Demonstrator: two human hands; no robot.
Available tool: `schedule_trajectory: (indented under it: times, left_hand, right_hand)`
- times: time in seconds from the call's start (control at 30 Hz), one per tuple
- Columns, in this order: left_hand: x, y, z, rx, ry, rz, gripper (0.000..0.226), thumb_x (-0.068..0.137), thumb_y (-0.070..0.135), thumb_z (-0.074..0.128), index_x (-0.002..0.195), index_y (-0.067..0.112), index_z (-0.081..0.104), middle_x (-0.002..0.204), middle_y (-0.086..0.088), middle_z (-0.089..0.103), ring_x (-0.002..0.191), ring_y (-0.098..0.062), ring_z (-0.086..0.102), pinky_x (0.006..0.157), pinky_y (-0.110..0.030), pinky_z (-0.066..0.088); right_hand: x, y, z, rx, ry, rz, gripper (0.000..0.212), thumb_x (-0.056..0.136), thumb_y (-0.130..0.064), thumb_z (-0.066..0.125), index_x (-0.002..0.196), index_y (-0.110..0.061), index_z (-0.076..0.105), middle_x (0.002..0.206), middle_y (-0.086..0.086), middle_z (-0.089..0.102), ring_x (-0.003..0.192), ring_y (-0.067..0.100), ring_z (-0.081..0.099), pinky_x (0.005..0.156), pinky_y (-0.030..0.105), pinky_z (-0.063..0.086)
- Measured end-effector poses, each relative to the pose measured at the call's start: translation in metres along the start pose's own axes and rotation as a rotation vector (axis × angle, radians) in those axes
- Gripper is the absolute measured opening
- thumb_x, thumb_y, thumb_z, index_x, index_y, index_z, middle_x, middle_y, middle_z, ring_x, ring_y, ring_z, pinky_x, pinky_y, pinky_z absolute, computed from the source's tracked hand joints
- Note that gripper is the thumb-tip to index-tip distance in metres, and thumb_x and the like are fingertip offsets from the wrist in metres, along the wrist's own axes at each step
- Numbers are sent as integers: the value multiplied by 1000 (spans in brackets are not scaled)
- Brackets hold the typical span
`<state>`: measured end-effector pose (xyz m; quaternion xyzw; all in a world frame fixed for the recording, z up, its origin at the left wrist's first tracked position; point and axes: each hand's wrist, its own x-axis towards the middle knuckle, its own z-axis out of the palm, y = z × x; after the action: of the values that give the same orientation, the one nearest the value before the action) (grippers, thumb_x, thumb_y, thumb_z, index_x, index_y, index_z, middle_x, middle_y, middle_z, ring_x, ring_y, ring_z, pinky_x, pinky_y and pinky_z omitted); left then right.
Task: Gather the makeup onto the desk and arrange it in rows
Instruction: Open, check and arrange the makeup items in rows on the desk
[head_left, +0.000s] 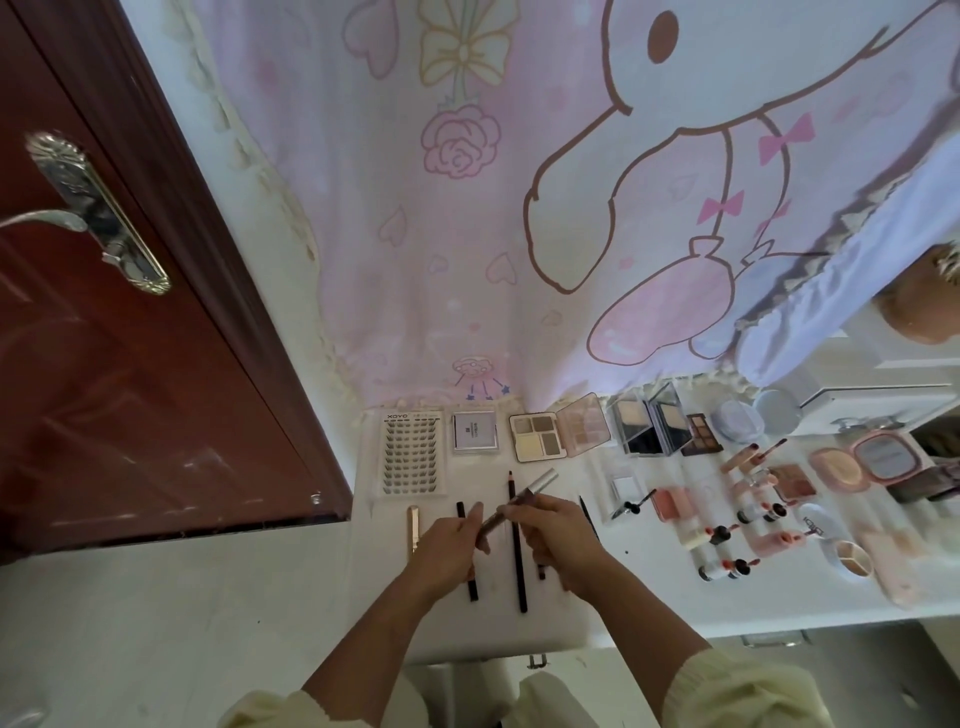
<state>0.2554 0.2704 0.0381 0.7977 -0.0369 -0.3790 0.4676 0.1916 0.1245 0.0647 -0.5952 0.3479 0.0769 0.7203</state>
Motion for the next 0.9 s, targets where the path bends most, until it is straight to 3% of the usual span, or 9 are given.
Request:
schedule_trajectory:
  times: [0.1,0.23,0.43,0.57,0.7,0.83,0.9]
  left_hand:
    - [-2,0,-1,-12,1,25,56,99,53,34,67,14,59,61,-4,55,56,-15,54,65,-28,47]
    - [-7,3,-5,9,-15,63,56,99,51,35,71,12,63,67,-3,61,59,-12,59,60,-21,48]
    - [-16,18,2,326,7,262,48,101,49,30,95,16,63,68,6,53,58,-8,50,58,-22,39]
    - [-16,18,2,438,39,300,49,98,57,29,79,16,49,68,2,51,58,-12,45,59,-26,37]
    - [-20,24,2,377,1,283,48,100,53,27,70,18,41,62,2,42,58,-12,40,58,-26,34]
    - [-22,29,-4,296,-58,252,51,100,54,26,67,17,38,61,2,39,59,-14,37,61,-27,31]
    - [-21,28,-9,329,-78,251,52,100,55,27,68,18,43,63,2,43,60,-14,40,63,-28,33]
  right_hand:
    - [1,-10,-4,119,87,-3,22,88,-27,69,80,-6,64,53,-3,39,42,8,29,39,19,23]
    - [0,-18,-10,124,136,-23,25,92,-24,65,82,-2,60,52,1,40,38,8,31,36,17,25]
    - [-3,-14,-5,83,116,-61,23,90,-18,67,75,-2,60,59,6,49,43,10,38,40,19,30]
    - [-6,-19,-7,21,125,-93,35,92,-25,65,63,-7,56,50,1,41,40,9,31,39,19,27]
    - [-5,-27,-13,-6,27,-140,29,94,-22,62,72,-3,62,53,0,37,46,11,29,45,22,25]
    - [-7,-37,-20,-113,-63,-190,26,95,-13,58,72,-11,70,56,3,49,48,12,38,48,22,31]
    - [-8,-42,-23,-198,-87,-172,21,95,-7,57,78,-7,69,61,8,57,50,14,46,49,23,37]
